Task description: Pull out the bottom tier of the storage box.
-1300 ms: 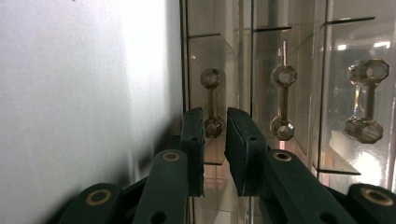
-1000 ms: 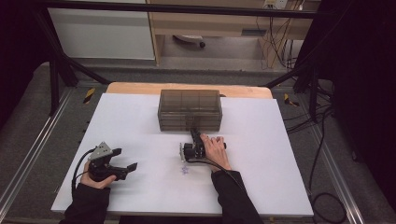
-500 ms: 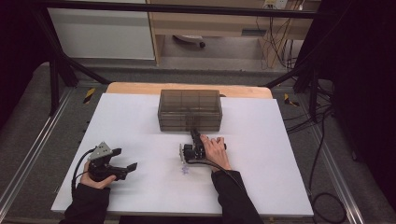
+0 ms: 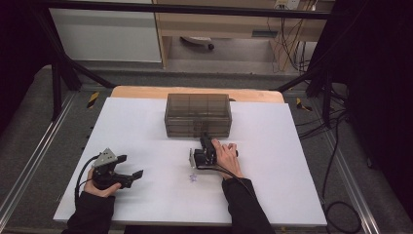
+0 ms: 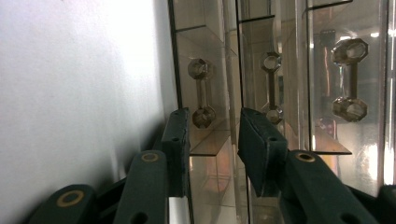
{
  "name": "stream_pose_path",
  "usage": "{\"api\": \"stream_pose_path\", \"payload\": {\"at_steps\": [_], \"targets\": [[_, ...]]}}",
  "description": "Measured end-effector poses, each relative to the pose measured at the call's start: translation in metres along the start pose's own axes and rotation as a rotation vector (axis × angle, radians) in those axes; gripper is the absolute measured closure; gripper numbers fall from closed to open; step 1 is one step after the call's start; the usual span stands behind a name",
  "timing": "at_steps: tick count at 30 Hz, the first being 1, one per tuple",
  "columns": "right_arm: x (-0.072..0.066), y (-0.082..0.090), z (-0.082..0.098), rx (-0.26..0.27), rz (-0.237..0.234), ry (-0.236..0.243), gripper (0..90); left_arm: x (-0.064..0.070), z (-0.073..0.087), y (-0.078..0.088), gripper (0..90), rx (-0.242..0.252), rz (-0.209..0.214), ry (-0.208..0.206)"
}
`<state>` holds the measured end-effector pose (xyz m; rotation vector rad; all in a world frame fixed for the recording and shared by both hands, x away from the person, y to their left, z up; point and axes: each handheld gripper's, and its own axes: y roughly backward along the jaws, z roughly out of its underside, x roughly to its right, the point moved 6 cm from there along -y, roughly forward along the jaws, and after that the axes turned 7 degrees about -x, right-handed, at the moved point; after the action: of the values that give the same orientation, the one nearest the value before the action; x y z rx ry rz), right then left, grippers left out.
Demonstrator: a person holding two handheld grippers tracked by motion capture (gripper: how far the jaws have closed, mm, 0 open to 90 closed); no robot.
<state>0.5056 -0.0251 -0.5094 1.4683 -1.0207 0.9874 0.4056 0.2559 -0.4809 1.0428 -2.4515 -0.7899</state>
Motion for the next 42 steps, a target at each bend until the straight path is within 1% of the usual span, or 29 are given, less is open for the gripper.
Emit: {"api": "stream_pose_path", "payload": {"at_steps": [4,7,8,10,17,20,42], "targets": [[-0.0008,-0.0014,0.0006,-0.006,-0.005,-0.001,63.8,0.0001,0.0000,-0.0001,3.7,-0.001,0.000,-0.001],[0.0000,-0.0032,0.0001,-0.002,0.002,0.008,64.6,0.0000,0.0001,-0.0003,3.7,-0.001,-0.001,-0.001],[-0.0005,-0.0032,0.0003,-0.007,0.003,0.003,65.1,0.0001,0.0001,-0.0002,3.7,-0.001,-0.001,-0.002],[0.0001,-0.0045,0.0003,-0.003,0.009,0.013,67.0,0.0001,0.0000,-0.0001,3.7,-0.001,-0.001,-0.002],[-0.0002,-0.0042,0.0003,-0.002,0.012,0.028,68.2,0.0001,0.0000,0.0000,3.7,0.000,-0.001,-0.001],[0.0000,-0.0036,0.0001,-0.001,0.012,0.046,68.5,0.0000,0.0000,0.0001,3.7,0.000,-0.001,-0.001],[-0.0011,0.0012,0.0000,-0.004,0.007,0.048,68.6,0.0002,-0.0001,0.0002,3.7,0.001,-0.001,-0.001]]}}
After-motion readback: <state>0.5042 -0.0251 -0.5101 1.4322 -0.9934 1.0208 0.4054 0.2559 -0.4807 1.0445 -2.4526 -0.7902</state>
